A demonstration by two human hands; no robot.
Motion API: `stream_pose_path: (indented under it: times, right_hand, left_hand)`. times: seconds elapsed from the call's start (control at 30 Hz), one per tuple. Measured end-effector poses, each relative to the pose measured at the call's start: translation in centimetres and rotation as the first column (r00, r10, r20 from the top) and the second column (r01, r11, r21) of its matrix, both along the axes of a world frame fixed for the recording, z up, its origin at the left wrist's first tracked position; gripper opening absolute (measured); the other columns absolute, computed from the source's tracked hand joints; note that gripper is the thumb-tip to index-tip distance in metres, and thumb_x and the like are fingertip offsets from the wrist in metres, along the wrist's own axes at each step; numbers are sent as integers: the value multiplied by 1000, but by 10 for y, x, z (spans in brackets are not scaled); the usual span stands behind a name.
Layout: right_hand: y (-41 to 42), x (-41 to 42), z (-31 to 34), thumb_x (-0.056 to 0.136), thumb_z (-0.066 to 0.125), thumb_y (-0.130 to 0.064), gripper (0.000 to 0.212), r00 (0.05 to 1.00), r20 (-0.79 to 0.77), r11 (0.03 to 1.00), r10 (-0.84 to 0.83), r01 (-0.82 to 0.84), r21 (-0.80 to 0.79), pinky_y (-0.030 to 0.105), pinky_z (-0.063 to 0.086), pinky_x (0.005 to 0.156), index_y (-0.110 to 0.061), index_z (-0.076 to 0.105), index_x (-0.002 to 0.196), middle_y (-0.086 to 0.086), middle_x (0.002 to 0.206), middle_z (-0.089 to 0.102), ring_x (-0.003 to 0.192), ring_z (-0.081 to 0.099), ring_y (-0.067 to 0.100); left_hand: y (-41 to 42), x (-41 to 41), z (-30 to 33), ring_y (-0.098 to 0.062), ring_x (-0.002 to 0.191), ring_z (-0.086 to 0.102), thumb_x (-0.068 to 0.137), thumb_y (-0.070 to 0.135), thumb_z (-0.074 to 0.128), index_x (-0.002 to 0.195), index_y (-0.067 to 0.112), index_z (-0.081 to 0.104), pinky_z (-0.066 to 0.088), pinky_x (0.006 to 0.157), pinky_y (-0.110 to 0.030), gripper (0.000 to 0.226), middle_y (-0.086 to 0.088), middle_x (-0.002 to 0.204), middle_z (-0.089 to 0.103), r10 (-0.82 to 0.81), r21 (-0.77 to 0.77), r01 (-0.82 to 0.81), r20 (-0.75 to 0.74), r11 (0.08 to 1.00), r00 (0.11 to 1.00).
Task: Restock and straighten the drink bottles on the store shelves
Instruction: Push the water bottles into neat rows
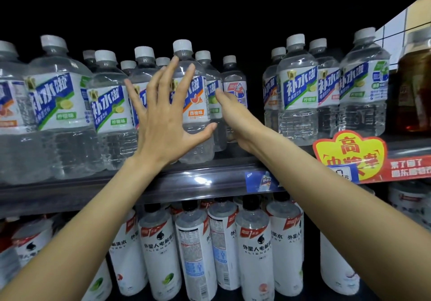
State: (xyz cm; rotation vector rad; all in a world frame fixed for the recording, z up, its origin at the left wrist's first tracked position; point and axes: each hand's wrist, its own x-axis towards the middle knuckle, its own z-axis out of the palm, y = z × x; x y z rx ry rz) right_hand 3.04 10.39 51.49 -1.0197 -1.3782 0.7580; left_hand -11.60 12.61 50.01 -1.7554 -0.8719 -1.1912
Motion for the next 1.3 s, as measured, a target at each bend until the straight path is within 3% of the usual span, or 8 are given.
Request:
stream_pose_path:
  times: [0.27,0.4,0.5,0.6,0.7,0.9,1.07,1.3]
  right_hand:
    - [6,-8,0,102,22,-48,55,989,-49,990,138,-138,5,27,39,85,-16,37,143,7,135,55,123,51,18]
    - [4,0,3,100,21,-53,56,986,46,986,161,-158,-57,51,29,109,-23,37,144,3,138,52,128,46,24]
    - [-5,22,12,104,31,-37,42,944,303,985,-129,86,150,29,36,96,-17,47,136,1,125,58,110,53,12]
    - [5,51,24,96,51,-20,41,667,466,801,-581,366,474,31,40,95,-11,46,135,14,132,51,118,52,26]
    - [21,59,30,89,64,-22,67,554,531,766,-642,432,476,37,42,94,-15,27,144,17,139,38,120,48,34]
    - [51,49,34,77,76,-38,106,672,553,868,-493,423,260,44,41,98,-22,2,150,21,144,32,125,45,38]
    - [52,42,31,79,75,-34,98,657,519,837,-547,442,322,42,50,88,-17,6,147,17,132,50,110,58,34]
    - [0,52,34,74,79,-26,83,817,401,907,-414,334,256,37,53,87,-9,23,132,8,114,59,98,63,21]
  left_hand:
    - [-2,-1,0,-26,143,17,75,76,46,152,20,21,1,109,-71,98,-10,158,19,15,-12,-15,-2,1000,1000]
    - [-3,0,0,-25,142,16,76,78,43,151,19,21,1,108,-72,98,-11,158,19,22,-16,-22,-5,1000,1000]
    - [-3,0,0,-26,142,16,76,79,41,152,19,21,0,109,-71,98,-11,158,19,14,-22,-14,-7,1000,1000]
    - [-2,-1,0,-27,142,17,76,79,41,152,19,21,-1,109,-71,98,-11,158,19,20,-20,-20,-6,1000,1000]
    - [-1,-1,0,-27,142,19,76,79,41,152,19,22,0,109,-71,98,-10,158,19,25,-15,-25,-3,1000,1000]
    - [0,-1,-1,-27,142,19,76,77,42,152,20,21,1,108,-72,97,-10,158,20,22,6,-22,1,1000,1000]
    - [0,0,-1,-26,141,19,76,78,42,151,20,22,2,108,-73,96,-11,157,21,12,7,-12,7,1000,1000]
    - [-1,-1,-1,-25,141,18,76,79,40,151,22,20,1,107,-73,96,-10,158,19,18,-21,-18,6,1000,1000]
